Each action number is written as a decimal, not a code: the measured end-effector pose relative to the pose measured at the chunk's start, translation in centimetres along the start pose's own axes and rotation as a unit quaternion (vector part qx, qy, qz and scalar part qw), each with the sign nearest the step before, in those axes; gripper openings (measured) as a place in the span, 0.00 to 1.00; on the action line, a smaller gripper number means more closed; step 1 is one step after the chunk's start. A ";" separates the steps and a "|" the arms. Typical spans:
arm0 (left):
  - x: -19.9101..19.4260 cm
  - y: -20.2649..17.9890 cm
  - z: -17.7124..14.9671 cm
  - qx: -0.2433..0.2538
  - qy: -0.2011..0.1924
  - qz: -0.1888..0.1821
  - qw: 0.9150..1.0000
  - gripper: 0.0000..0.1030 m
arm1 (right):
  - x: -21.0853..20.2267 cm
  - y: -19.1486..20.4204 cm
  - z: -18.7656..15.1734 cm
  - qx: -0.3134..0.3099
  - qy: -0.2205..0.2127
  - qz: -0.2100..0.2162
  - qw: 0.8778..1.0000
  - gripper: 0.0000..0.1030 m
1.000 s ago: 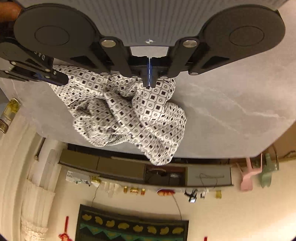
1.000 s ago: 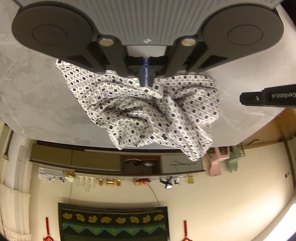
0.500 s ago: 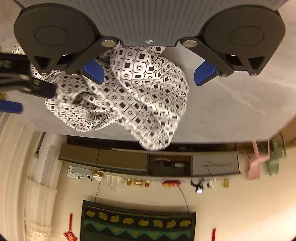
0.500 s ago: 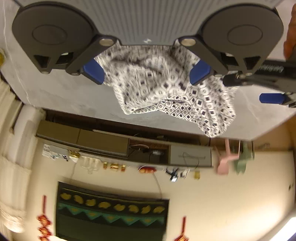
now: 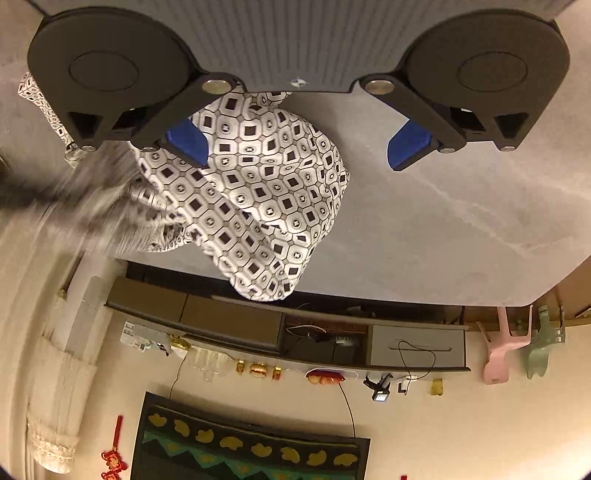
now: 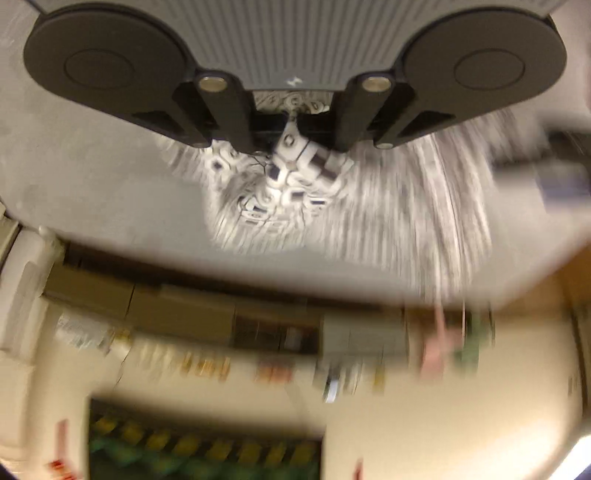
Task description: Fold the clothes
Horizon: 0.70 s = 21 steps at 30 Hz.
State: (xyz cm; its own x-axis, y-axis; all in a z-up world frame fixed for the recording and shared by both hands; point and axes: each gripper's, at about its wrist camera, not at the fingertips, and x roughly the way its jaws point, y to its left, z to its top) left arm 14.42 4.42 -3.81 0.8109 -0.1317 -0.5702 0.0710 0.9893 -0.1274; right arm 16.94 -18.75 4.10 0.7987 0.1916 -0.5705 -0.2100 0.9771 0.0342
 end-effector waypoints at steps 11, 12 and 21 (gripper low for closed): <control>-0.1 -0.9 -1.1 0.003 0.016 0.002 1.000 0.99 | -2.5 -9.4 -7.1 0.060 0.106 -0.151 0.981 0.13; -0.3 -0.9 -1.2 -0.001 0.013 0.005 1.000 0.99 | -3.8 -8.9 -7.4 0.073 0.074 -0.142 0.984 0.17; -0.6 4.0 -0.1 -0.101 0.010 0.041 0.994 0.99 | -0.2 5.1 -5.4 -0.077 0.033 0.047 0.995 0.77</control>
State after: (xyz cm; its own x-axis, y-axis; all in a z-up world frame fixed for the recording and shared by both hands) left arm 14.19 8.47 -4.10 0.7973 -0.0542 -0.6011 -0.1148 0.9642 -0.2392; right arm 12.62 -14.37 -0.04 0.7334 0.2699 -0.6239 -0.3700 0.9284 -0.0333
